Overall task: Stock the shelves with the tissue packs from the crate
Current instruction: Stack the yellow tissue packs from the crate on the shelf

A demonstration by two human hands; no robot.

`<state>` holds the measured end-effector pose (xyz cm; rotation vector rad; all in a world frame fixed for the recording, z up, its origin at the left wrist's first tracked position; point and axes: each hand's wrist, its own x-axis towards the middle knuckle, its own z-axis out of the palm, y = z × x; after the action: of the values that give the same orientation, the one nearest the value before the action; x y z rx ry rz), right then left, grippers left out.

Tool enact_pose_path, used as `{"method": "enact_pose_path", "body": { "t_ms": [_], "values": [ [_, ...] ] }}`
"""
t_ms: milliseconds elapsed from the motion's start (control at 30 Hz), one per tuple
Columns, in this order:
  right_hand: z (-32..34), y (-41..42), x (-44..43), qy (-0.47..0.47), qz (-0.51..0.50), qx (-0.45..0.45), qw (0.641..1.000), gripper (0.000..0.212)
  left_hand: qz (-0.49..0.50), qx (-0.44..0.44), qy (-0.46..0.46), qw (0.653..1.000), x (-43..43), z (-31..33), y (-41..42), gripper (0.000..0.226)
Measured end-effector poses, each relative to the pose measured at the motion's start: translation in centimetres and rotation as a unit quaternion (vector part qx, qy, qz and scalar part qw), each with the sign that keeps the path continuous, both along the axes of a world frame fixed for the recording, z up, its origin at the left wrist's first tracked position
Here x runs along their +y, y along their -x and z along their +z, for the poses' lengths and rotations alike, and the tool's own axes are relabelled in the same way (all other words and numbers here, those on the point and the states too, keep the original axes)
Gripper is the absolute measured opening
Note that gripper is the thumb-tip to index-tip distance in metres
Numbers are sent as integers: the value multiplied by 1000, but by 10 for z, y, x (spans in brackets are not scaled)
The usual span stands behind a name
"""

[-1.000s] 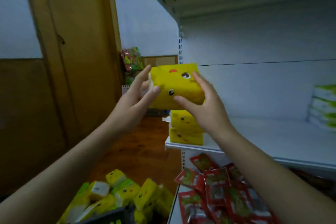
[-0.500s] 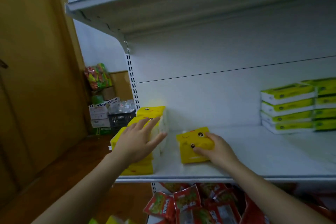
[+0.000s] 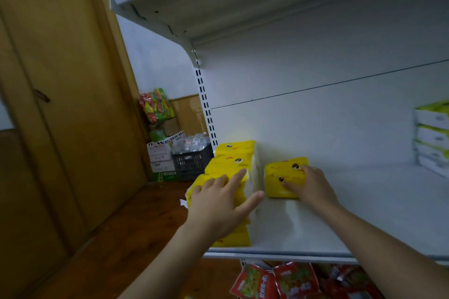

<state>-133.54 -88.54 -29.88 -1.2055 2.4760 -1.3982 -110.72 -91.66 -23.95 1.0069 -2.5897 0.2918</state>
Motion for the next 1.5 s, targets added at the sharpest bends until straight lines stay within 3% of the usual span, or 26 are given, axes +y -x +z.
{"method": "enact_pose_path", "body": {
  "t_ms": [200, 500, 900, 1267, 1500],
  "values": [
    [0, 5, -24, -11, 7, -2, 1000, 80, -14, 44, 25, 999, -7, -12, 3, 110],
    [-7, 12, -37, 4, 2, 9, 1000, 79, -29, 61, 54, 996, -11, -17, 5, 102],
    [-14, 14, -41, 43, -13, 4, 999, 89, -15, 39, 53, 998, -8, -16, 5, 99],
    [-13, 15, -34, 69, 3, 26, 997, 72, -2, 14, 59, 998, -3, -14, 6, 97],
    [-15, 16, -35, 74, -14, 14, 997, 78, 11, 11, 40, 999, 1, -7, 4, 93]
  ]
}}
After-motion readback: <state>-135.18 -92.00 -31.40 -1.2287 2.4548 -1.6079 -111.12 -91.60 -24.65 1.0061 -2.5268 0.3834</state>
